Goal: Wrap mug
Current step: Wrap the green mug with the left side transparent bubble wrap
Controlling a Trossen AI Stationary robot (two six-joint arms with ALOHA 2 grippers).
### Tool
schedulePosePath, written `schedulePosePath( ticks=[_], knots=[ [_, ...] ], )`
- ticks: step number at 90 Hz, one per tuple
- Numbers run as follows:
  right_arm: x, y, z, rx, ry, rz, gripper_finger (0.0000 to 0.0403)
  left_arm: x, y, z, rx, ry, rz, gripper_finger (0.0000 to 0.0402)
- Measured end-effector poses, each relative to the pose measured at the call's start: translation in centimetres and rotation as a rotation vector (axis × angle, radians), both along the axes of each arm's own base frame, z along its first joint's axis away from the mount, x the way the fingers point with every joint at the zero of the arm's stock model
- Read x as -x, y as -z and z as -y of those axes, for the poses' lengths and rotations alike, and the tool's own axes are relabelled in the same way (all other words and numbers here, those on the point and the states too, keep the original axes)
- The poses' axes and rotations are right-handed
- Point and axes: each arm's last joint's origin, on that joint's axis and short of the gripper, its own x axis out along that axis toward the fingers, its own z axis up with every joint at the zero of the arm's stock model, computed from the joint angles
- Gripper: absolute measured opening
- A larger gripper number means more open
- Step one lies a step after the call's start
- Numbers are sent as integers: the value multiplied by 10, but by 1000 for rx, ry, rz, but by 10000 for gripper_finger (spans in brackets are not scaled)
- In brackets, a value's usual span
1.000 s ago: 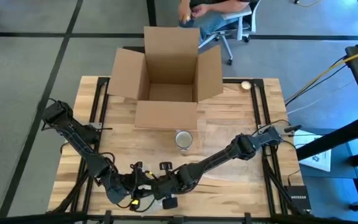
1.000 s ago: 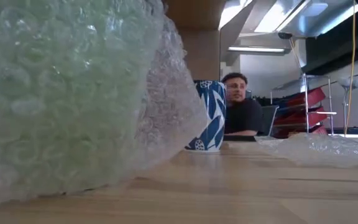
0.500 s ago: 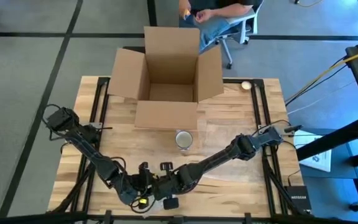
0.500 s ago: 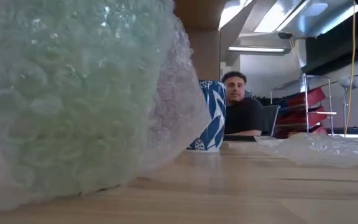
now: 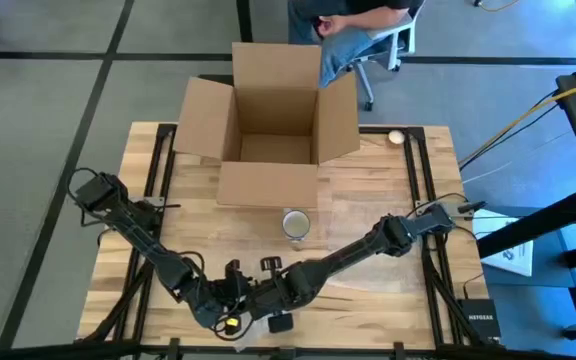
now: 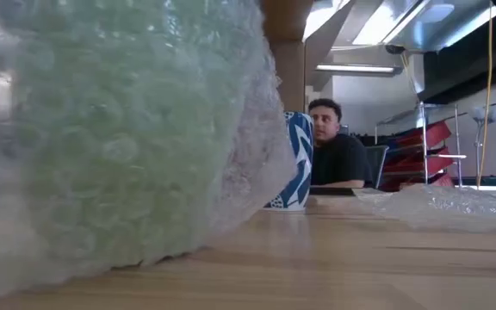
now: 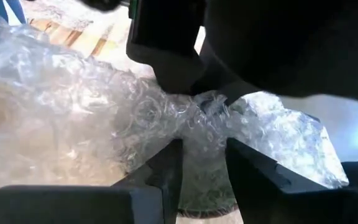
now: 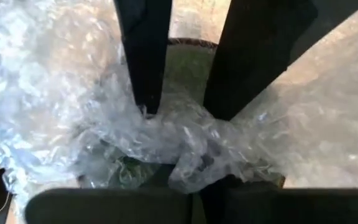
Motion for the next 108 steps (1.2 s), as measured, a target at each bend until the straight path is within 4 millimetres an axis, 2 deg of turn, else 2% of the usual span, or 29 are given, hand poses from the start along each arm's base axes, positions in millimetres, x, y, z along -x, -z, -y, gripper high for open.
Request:
schedulePosePath(
  ticks=[28, 49, 69, 85, 100, 108],
  knots=[
    [0, 0, 0, -6, -4, -3, 1, 0, -3, 1, 13, 9, 19, 105],
    [-3, -2, 3, -13, -3, 16, 1, 2, -14, -2, 12, 32, 49, 105],
    [2, -22, 5, -22, -7, 51, 1, 3, -24, -2, 10, 43, 86, 105],
    [11, -58, 11, -48, 3, 129, 1, 3, -22, -3, -3, 45, 74, 105],
    [9, -48, 10, -37, 0, 98, 1, 3, -22, -3, -5, 42, 74, 105],
    [14, -60, 12, -44, -2, 103, 1, 4, -21, -3, -7, 37, 71, 105]
  ],
)
